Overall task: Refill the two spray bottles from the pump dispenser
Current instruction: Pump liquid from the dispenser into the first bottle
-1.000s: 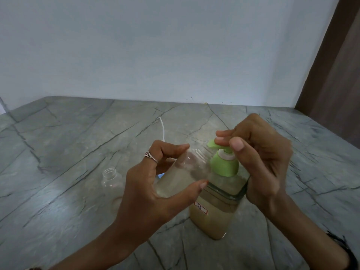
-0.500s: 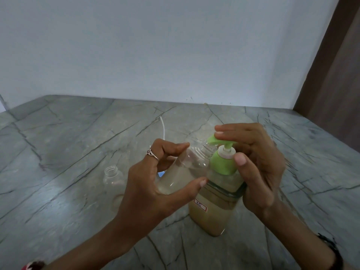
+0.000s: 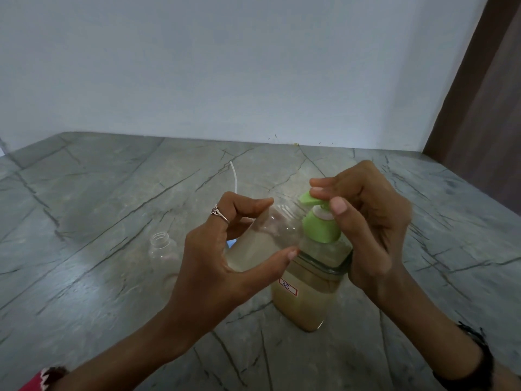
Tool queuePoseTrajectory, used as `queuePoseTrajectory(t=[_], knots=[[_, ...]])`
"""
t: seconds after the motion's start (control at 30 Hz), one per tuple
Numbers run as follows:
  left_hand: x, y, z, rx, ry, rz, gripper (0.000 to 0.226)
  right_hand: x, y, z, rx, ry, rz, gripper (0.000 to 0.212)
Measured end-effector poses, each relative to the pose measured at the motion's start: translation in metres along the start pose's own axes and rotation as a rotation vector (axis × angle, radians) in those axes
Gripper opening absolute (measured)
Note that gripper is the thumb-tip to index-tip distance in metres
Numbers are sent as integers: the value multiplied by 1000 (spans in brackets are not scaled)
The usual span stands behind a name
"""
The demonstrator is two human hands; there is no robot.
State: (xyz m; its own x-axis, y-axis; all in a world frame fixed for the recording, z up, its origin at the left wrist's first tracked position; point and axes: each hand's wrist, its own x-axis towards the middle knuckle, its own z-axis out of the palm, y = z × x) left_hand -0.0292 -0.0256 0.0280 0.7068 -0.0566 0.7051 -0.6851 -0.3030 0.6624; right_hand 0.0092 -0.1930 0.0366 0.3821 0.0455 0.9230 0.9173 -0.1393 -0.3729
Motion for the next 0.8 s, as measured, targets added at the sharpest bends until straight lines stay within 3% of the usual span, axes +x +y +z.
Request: queuePoseTrajectory(t=[0.27, 0.8], knots=[[0, 0, 0, -23, 1, -7, 40, -6, 4, 0, 31, -18, -48, 32], [-1, -1, 1, -18, 4, -17, 40, 4, 1, 0, -27, 4, 0, 19]])
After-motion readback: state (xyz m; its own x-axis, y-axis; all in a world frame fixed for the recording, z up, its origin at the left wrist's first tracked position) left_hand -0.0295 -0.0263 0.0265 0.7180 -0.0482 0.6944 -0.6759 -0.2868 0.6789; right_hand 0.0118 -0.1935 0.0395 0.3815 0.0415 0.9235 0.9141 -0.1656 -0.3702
